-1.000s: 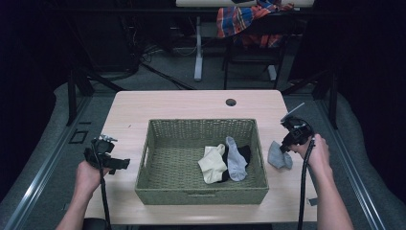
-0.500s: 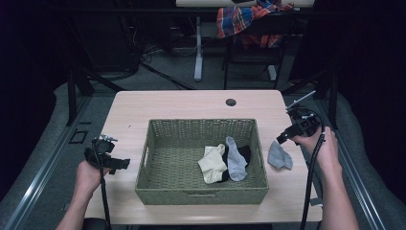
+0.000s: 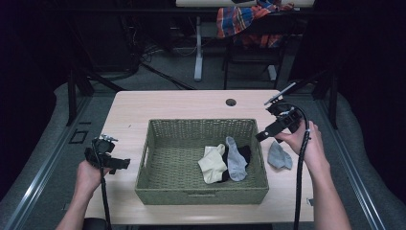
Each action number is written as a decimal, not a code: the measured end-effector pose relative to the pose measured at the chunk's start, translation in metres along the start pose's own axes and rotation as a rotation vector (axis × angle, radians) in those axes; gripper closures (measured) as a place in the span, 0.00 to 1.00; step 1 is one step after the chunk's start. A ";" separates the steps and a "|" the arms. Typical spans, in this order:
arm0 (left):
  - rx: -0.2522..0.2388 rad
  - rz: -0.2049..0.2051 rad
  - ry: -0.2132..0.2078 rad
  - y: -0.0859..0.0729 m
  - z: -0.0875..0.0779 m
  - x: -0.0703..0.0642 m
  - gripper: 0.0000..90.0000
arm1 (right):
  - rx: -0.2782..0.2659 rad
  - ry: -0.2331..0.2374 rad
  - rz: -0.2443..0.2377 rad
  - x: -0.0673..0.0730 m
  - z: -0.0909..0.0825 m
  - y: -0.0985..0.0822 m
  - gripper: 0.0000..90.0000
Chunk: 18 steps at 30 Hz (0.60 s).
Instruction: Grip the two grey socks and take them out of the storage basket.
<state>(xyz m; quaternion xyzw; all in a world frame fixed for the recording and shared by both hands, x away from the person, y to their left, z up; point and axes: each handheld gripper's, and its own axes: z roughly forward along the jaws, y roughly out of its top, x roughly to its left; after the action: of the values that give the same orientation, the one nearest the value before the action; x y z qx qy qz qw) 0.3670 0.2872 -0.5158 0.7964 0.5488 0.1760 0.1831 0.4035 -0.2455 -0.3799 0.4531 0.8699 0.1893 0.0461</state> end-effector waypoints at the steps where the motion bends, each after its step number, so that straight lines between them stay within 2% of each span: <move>1: 0.001 0.000 -0.001 0.000 0.000 0.000 0.00 | -0.005 0.005 -0.017 0.009 0.001 0.005 0.12; 7: 0.001 -0.002 0.000 0.000 0.000 0.001 0.00 | 0.011 0.021 -0.061 0.024 0.012 0.017 0.08; 12: 0.000 0.001 -0.001 0.000 0.000 0.000 0.00 | 0.016 0.039 -0.085 0.038 0.030 0.026 0.05; 18: 0.000 0.001 -0.001 0.000 0.000 0.000 0.00 | 0.029 0.053 -0.104 0.045 0.045 0.032 0.06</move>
<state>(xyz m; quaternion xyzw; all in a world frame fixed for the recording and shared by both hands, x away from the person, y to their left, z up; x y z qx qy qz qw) 0.3669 0.2873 -0.5158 0.7967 0.5484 0.1757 0.1832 0.4132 -0.1795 -0.4057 0.4029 0.8958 0.1860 0.0261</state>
